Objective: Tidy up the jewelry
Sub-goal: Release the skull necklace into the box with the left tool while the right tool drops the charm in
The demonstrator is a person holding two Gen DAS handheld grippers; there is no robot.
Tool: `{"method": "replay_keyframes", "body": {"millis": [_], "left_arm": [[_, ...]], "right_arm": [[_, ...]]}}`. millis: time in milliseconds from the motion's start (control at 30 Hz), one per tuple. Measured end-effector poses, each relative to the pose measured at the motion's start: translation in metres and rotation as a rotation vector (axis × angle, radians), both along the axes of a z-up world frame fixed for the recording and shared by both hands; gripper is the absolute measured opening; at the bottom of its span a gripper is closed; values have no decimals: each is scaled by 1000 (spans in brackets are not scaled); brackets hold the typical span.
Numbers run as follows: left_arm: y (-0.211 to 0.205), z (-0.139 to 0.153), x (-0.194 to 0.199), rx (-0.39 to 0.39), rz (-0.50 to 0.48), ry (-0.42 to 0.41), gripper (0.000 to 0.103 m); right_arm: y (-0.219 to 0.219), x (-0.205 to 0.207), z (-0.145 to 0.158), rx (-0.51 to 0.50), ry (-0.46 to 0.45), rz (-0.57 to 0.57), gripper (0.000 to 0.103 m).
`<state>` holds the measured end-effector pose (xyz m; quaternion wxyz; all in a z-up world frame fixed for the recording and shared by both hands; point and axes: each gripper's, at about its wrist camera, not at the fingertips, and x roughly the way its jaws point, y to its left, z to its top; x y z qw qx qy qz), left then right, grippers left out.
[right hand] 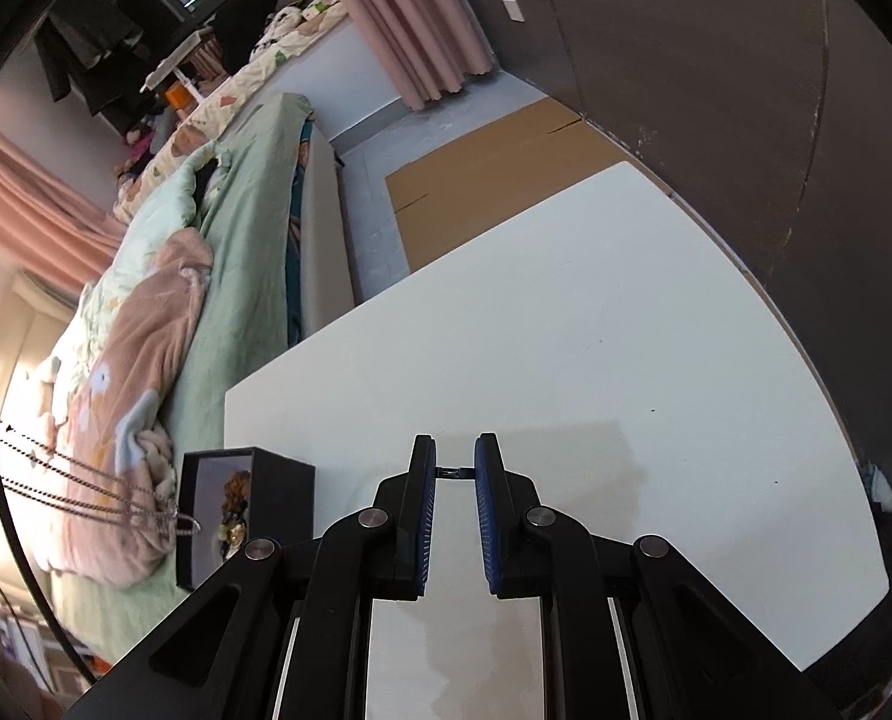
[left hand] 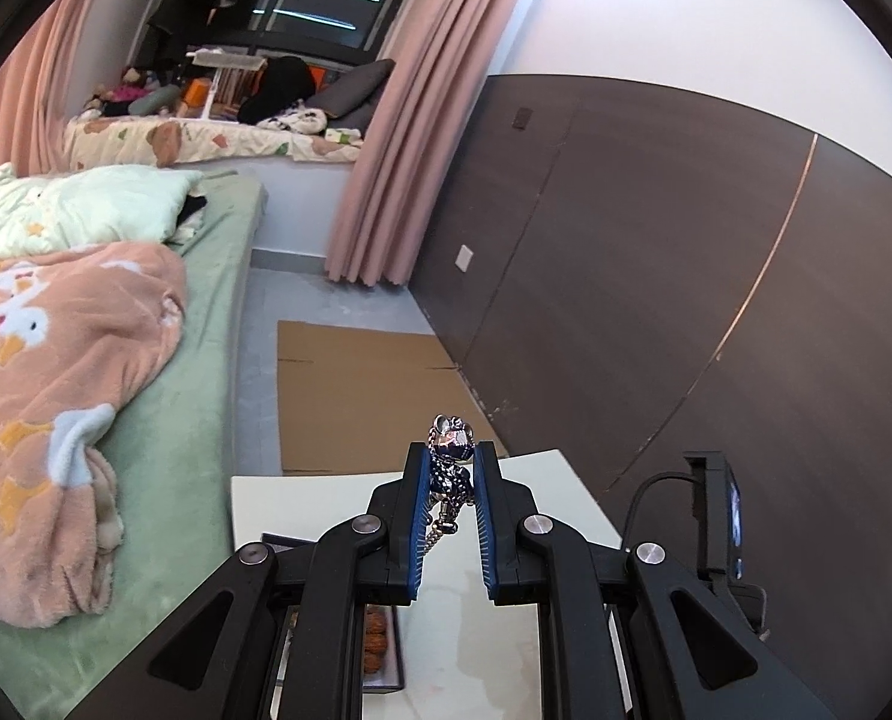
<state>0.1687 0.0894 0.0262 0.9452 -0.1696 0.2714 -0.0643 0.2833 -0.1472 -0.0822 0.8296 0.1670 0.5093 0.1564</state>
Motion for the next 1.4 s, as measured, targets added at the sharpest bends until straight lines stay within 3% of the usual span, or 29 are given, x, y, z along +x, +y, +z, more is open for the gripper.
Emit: {"method": "replay_keyframes", "body": {"millis": [433, 1100, 1233, 1400], "left_arm": [[38, -31, 20, -4, 51, 40, 15], [63, -94, 41, -39, 9, 256, 15], [68, -99, 43, -107, 1, 296, 15], [75, -101, 43, -120, 32, 312, 21]], "right_arm": [[17, 12, -16, -25, 23, 37, 15], [48, 18, -16, -33, 2, 112, 15], [50, 16, -12, 2, -16, 119, 15], [64, 8, 3, 71, -81, 158, 15]]}}
